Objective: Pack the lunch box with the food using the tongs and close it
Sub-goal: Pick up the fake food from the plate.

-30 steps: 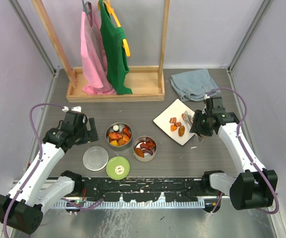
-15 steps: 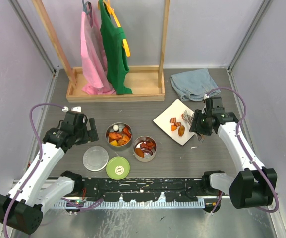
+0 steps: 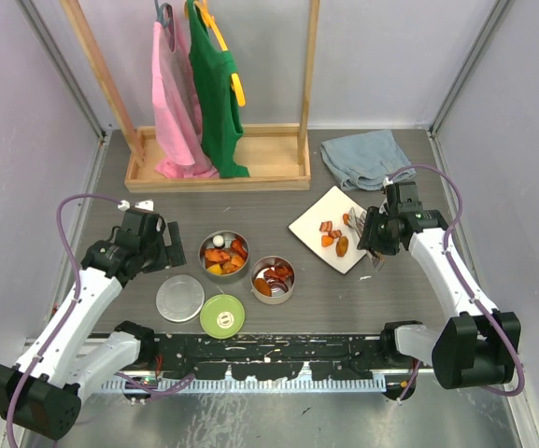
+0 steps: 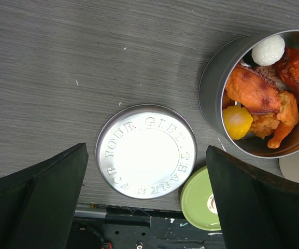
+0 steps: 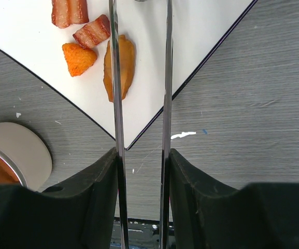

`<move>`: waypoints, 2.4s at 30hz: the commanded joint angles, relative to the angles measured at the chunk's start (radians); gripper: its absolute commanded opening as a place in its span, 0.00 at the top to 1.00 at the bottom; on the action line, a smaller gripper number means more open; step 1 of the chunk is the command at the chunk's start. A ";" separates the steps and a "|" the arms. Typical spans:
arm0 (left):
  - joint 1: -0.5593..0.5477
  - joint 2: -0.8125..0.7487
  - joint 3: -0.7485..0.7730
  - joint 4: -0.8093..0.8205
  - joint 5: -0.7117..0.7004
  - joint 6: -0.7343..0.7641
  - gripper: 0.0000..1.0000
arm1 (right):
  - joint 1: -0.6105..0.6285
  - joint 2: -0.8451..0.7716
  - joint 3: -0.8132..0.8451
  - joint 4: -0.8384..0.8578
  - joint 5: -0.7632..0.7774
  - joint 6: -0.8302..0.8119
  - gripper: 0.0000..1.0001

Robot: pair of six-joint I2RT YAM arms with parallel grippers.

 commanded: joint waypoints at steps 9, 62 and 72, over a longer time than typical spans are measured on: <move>0.003 0.002 0.016 0.017 0.002 0.011 0.02 | -0.001 -0.019 -0.009 0.030 0.006 0.014 0.52; 0.003 -0.016 0.015 0.014 -0.005 0.008 0.02 | 0.001 -0.198 0.124 -0.083 -0.397 0.029 0.62; 0.003 -0.009 0.015 0.016 -0.004 0.008 0.02 | 0.036 -0.196 0.140 -0.111 -0.450 0.010 0.64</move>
